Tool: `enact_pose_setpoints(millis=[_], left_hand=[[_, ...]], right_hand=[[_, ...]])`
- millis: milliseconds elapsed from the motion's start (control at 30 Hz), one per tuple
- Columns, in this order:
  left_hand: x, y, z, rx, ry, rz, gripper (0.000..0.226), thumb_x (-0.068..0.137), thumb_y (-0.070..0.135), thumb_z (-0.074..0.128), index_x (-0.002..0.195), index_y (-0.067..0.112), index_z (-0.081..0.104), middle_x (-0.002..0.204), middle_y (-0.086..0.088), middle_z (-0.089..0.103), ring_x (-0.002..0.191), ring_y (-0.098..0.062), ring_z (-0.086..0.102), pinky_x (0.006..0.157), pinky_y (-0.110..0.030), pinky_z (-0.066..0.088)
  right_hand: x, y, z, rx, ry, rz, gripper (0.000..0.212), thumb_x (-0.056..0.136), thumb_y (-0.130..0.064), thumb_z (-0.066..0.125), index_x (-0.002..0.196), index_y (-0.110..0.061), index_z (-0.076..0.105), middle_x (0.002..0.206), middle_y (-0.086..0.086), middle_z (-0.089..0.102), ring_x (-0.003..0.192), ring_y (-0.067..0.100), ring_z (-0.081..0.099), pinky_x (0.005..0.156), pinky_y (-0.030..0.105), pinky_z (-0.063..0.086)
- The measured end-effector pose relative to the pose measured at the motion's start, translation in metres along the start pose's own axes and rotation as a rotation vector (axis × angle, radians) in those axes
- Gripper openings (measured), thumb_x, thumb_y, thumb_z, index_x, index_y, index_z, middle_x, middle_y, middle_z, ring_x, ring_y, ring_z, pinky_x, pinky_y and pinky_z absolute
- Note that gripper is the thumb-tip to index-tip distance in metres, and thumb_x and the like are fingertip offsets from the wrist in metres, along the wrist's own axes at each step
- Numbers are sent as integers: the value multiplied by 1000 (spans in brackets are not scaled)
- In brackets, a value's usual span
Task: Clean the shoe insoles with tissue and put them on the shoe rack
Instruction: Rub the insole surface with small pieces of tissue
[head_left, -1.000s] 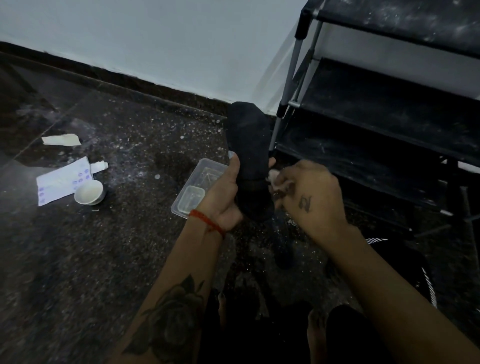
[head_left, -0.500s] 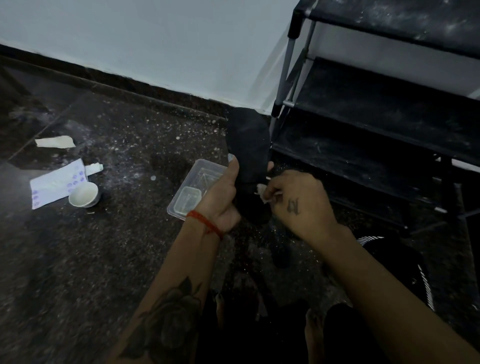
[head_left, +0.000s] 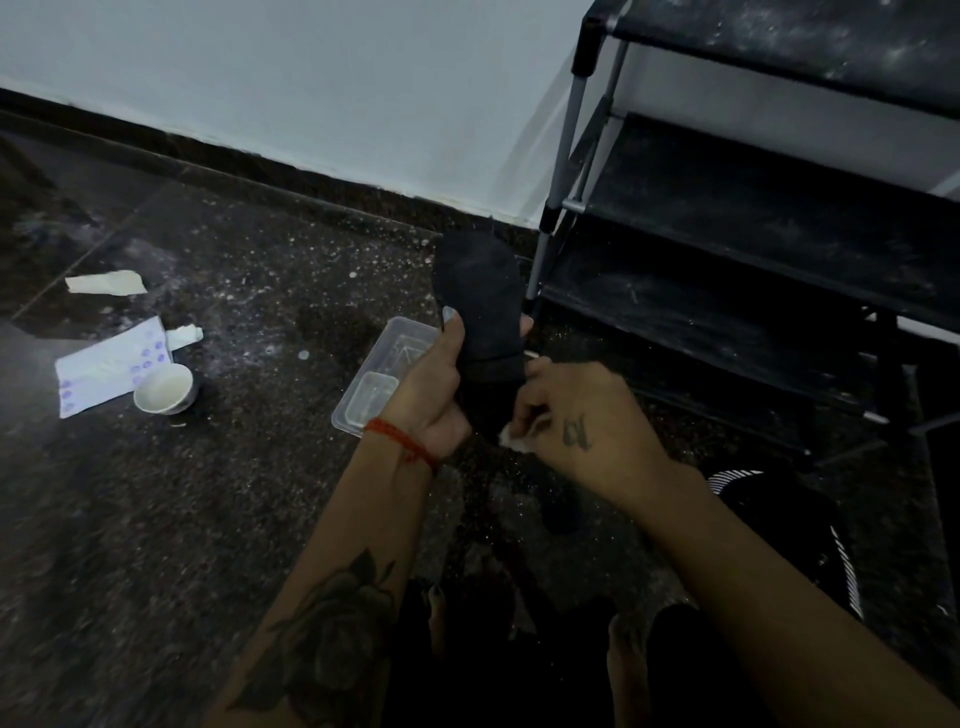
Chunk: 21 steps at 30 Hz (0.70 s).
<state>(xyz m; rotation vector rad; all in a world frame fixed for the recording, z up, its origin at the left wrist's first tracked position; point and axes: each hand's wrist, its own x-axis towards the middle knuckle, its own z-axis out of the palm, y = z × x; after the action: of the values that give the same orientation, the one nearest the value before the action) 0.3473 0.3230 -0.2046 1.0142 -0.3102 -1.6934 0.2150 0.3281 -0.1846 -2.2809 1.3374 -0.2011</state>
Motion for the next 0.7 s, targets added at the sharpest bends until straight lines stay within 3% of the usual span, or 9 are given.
enact_pose_setpoints(millis=[67, 133, 233, 300, 433, 500, 600, 700], left_hand=[[1, -1, 0, -11, -23, -15, 65, 102, 42, 20, 76, 18, 74, 100, -5, 68, 86, -27, 65, 88, -46, 48], [0, 0, -1, 5, -51, -30, 73, 102, 43, 18, 64, 20, 77, 90, -3, 72, 95, -30, 59, 95, -54, 43], [3, -1, -2, 6, -39, 3, 64, 102, 39, 22, 75, 18, 76, 84, -3, 73, 83, -22, 65, 82, -47, 54], [4, -2, -2, -16, 10, 20, 48, 102, 35, 25, 93, 13, 67, 86, -6, 73, 78, -19, 69, 74, -35, 58], [3, -3, -4, 55, -16, 3, 50, 103, 37, 21, 107, 7, 60, 113, -12, 62, 101, -24, 59, 96, -37, 46], [2, -3, -5, 33, -13, -12, 52, 103, 37, 19, 106, 6, 60, 115, -11, 61, 100, -24, 58, 97, -38, 44], [2, -3, -5, 23, -17, -32, 53, 102, 39, 19, 119, 5, 55, 112, -11, 62, 98, -22, 60, 85, -34, 53], [3, -3, -5, 8, -18, 11, 43, 103, 34, 22, 126, 10, 50, 116, -14, 61, 95, -24, 62, 78, -36, 56]], right_hand=[[1, 12, -2, -100, 61, 113, 8, 79, -30, 68, 79, -22, 69, 92, -2, 64, 82, 16, 60, 74, 26, 49], [3, 22, -4, -85, 230, 182, 6, 80, -28, 68, 81, -23, 69, 86, -3, 60, 78, 15, 59, 67, 24, 46], [8, 19, -6, 128, 478, 127, 12, 78, -9, 65, 85, -19, 68, 86, -3, 63, 77, 11, 60, 63, 14, 44], [8, 8, 1, 260, 425, 2, 19, 77, -3, 62, 89, -16, 68, 88, -1, 64, 78, 9, 59, 66, 9, 44], [11, 4, 20, 47, 247, -220, 23, 73, -4, 51, 86, -15, 66, 82, 6, 60, 74, 22, 58, 60, 33, 49], [13, 9, 19, -18, 216, -237, 24, 69, 1, 50, 80, -14, 66, 79, 8, 60, 71, 26, 57, 54, 30, 44], [11, 12, 15, -111, 200, -202, 22, 68, 0, 52, 75, -16, 65, 81, 7, 60, 71, 27, 56, 52, 26, 35], [9, 18, 11, -224, 217, -73, 18, 77, -8, 58, 88, -18, 66, 96, 6, 58, 86, 27, 55, 59, 27, 37]])
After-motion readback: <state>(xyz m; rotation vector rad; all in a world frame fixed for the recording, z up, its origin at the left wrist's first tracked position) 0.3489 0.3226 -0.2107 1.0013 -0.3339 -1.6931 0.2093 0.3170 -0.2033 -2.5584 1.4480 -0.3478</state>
